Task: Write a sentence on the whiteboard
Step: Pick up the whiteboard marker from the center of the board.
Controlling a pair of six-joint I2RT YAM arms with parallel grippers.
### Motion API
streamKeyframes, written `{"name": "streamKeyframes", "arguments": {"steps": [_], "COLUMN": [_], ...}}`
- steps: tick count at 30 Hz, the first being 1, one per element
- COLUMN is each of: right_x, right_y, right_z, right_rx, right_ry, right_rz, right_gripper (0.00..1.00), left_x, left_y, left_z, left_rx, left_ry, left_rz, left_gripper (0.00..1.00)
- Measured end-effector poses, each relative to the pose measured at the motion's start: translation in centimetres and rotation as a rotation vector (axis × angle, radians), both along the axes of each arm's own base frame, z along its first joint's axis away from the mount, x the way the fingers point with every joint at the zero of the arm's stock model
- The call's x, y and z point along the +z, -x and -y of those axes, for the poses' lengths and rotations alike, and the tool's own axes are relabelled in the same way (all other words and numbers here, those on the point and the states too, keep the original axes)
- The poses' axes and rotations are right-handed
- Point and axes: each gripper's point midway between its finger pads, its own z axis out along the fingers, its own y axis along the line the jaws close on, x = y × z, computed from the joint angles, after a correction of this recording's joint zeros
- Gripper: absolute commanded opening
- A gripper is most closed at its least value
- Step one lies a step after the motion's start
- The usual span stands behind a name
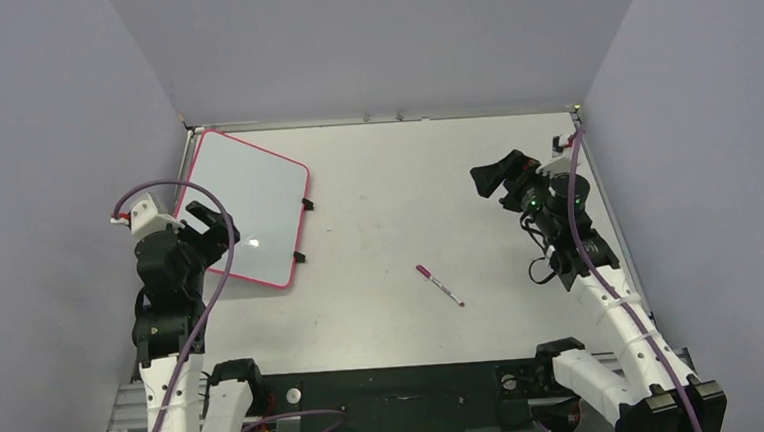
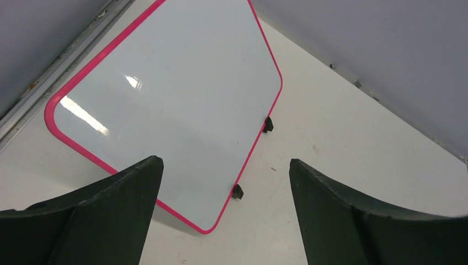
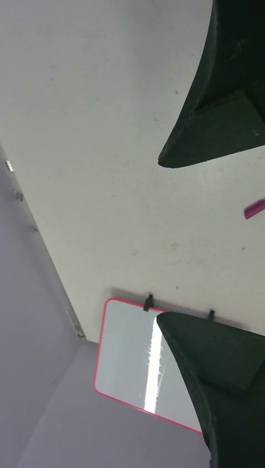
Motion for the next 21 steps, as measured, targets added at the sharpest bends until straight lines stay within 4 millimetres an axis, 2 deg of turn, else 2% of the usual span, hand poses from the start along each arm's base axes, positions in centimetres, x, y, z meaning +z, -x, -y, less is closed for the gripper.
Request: {"name": "streamKeyframes", "arguments": {"steps": [3,6,14,17,21], "right_x": [-2.0,-5.1,-14.5,-18.5,-23.4], "right_y": [0.9,2.0,7.5,8.9,11.0], "right_z": [-1.7,-3.3,-9.1,-9.5,-8.4], "right_rx": [0.056,0.105,0.28,0.307,0.319], "right_ry": [0.005,0.059,0.387,0.478,0.571], "right_rz": [-0.071,-0.18,-0.431,-0.519,-0.638], "right_gripper": [1.0,1.0,0.94,0.89,0.82], "left_x": [-1.1,-1.2,-1.2,-1.2,-1.1], "left_y": [0.6,0.7,0.7,0.7,0.7], "left_z": [0.4,0.7,1.4,1.5,1.6], "left_rx": [-0.02,-0.037,-0.084,-0.091,-0.098], "left_ry": [-0.004,-0.007,-0.01,-0.01,-0.012], "left_rz": [-0.025,-0.029,-0.027,-0.027,-0.026], "left_gripper": [0.83,0.83,0.83,0.83,0.82]}}
